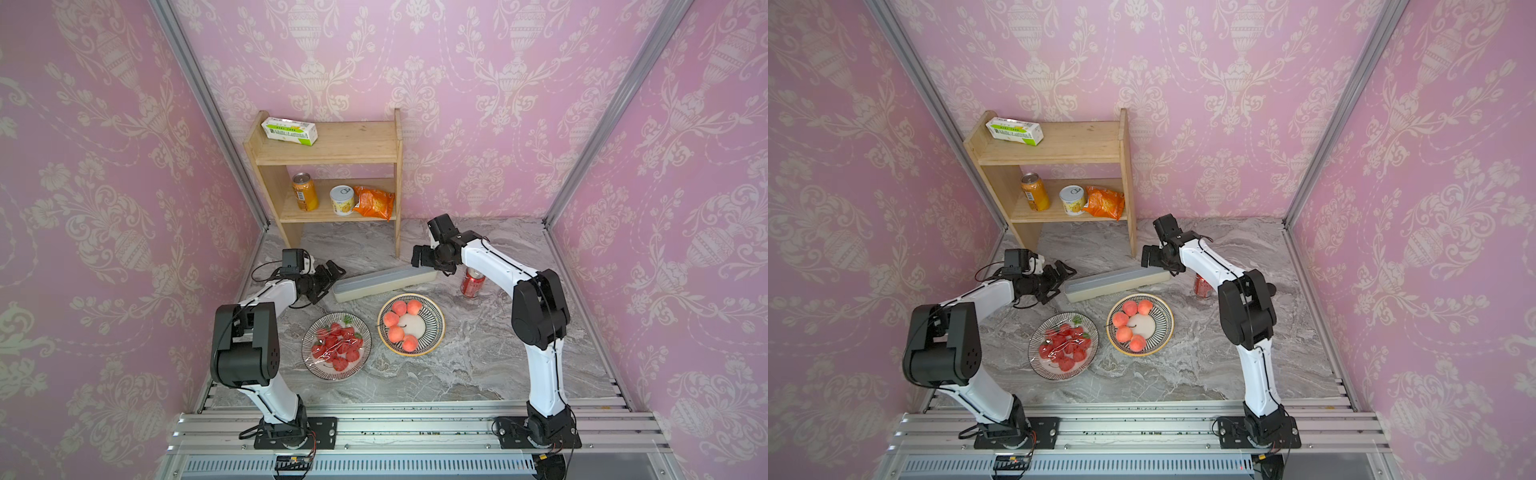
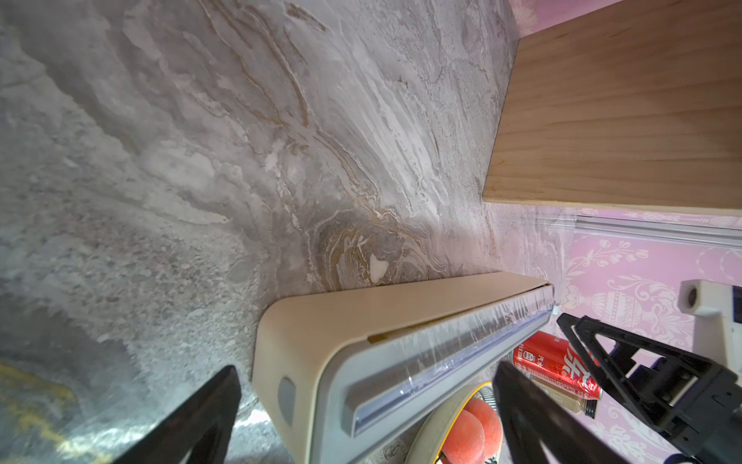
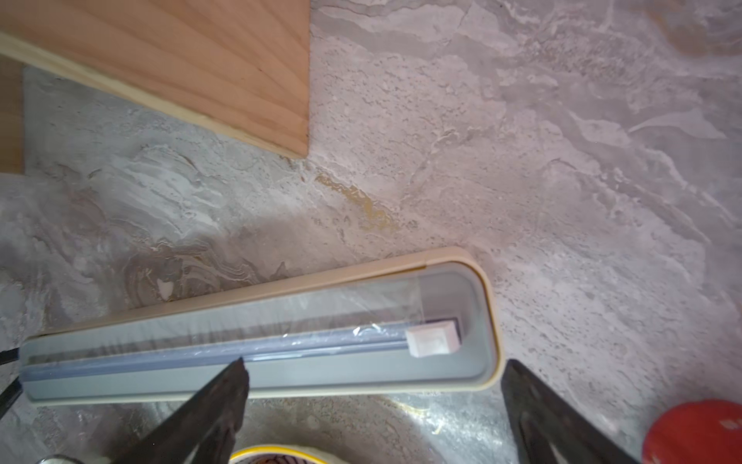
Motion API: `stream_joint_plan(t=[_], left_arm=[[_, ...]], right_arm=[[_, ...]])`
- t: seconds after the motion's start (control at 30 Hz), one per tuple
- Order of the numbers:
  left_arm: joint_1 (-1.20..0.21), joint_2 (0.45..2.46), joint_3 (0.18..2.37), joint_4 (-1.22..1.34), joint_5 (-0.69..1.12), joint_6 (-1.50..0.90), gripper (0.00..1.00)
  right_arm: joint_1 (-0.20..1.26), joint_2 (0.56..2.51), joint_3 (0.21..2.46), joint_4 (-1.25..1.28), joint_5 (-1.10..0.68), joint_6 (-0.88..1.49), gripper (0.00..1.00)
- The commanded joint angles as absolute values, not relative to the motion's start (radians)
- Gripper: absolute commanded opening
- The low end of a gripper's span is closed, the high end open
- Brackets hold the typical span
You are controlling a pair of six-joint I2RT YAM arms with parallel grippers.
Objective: Wrap the plate with plastic wrap
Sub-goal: Adjust the plastic wrap cutting box at the center of the board.
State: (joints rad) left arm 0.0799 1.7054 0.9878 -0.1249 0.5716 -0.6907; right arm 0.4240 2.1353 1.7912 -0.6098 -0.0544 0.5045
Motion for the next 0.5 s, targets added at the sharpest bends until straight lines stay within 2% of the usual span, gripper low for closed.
stream_joint_plan(t=[0.0,0.17,0.33,0.47], left_arm=[[0.056,1.737,1.034,-0.098,0.609,-0.710,0.99],[0.033,1.775,1.073,-0.101,0.604,-0.709,0.99],[0.001,1.806,1.104,-0.102,0.606,-0.715,0.99],[-0.035,1.824,1.126,-0.093,0.600,-0.726,0.99]], right_arm=[[0.408,2.147,1.841,-0.637,-0.026,0.524,1.00],[0.390,2.175,1.825,-0.610,-0.080,0.505,1.00],[0.361,2.216,1.820,-0.549,-0.221,0.503,1.00],[0.362,2.203,1.791,-0.539,-0.230,0.493,0.99]])
